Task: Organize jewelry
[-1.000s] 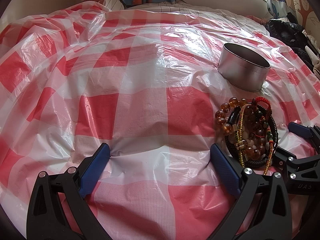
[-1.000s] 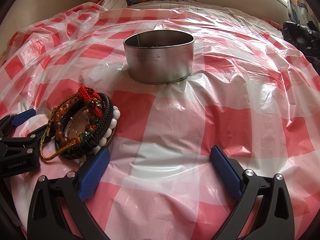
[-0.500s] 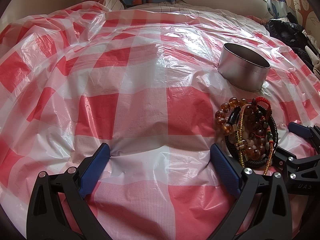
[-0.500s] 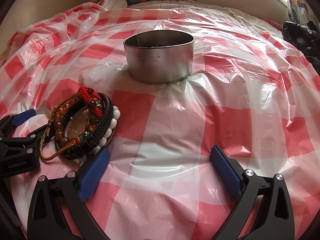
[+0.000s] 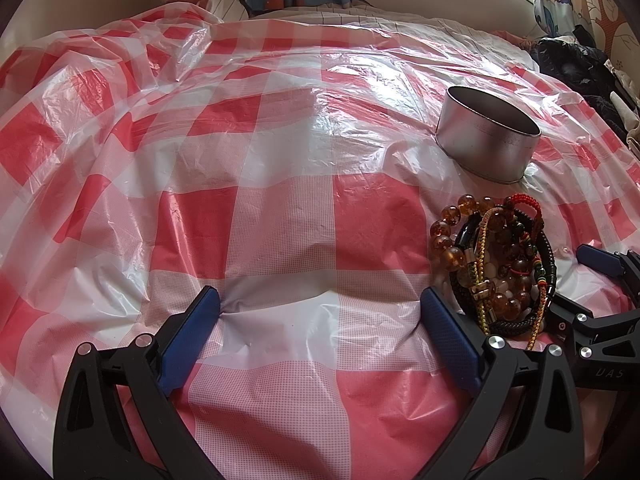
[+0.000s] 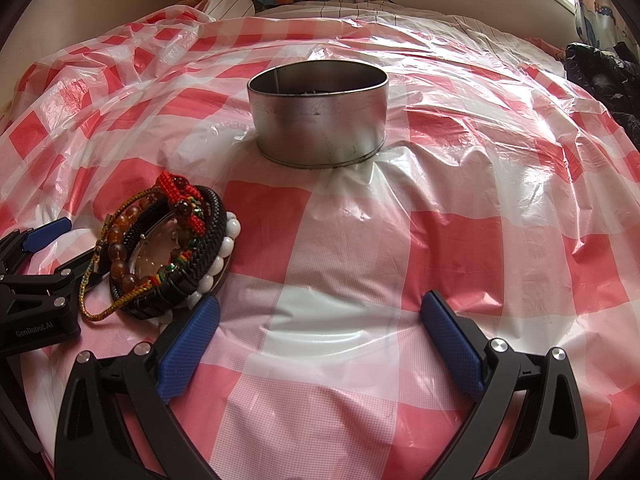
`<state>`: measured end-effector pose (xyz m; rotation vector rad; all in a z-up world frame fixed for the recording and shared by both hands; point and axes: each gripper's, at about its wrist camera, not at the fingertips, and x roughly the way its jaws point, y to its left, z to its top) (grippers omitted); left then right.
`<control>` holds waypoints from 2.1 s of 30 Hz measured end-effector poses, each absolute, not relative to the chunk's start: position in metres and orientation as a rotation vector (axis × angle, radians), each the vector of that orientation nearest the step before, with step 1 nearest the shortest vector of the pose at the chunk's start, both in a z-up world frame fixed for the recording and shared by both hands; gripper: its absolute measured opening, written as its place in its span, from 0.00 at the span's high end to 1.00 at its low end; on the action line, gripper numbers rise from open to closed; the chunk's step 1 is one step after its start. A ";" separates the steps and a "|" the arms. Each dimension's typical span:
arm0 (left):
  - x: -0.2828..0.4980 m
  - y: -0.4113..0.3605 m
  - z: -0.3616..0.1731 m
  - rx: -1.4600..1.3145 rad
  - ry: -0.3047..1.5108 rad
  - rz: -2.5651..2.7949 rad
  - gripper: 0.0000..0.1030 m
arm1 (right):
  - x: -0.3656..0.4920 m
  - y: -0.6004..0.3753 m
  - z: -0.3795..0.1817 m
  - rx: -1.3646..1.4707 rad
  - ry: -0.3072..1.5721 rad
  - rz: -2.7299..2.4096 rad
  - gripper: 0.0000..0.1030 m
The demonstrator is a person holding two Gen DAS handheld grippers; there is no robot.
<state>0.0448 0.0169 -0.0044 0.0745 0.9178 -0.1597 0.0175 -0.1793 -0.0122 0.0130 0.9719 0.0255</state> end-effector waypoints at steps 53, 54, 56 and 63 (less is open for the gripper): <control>0.032 0.015 0.019 0.068 0.882 -0.077 0.07 | -0.018 -0.186 0.022 0.082 0.780 -0.030 0.07; 0.031 0.017 0.020 0.065 0.877 -0.073 0.07 | -0.018 -0.184 0.023 0.078 0.772 -0.017 0.07; 0.028 0.019 0.025 0.058 0.865 -0.082 0.07 | -0.014 -0.181 0.019 0.074 0.790 -0.003 0.07; 0.027 -0.011 0.036 0.090 0.796 -0.234 0.07 | -0.011 -0.193 0.011 0.144 0.812 -0.062 0.07</control>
